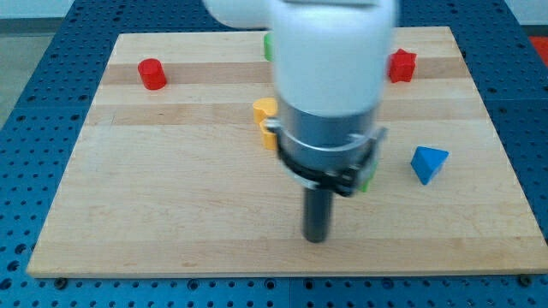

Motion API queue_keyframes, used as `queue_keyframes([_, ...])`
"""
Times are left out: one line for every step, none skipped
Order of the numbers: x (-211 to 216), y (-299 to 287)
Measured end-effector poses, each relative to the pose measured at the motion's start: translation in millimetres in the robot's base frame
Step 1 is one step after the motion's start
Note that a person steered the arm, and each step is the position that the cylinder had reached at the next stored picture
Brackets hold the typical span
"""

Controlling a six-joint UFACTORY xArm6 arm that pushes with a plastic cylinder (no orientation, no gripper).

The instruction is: Move the green star to the right of the yellow hexagon

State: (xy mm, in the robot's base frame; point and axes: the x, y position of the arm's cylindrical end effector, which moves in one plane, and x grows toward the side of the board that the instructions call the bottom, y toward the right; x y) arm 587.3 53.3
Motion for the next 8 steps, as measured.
queue_keyframes([-38.0,54.7])
queue_keyframes([-41.1,55.3])
queue_keyframes([-51.6,40.9])
queue_keyframes([-98.0,25.1])
queue_keyframes([-144.9,24.8])
queue_keyframes([-125.6,28.4])
queue_keyframes([-96.5,62.9])
queue_keyframes([-120.3,86.5])
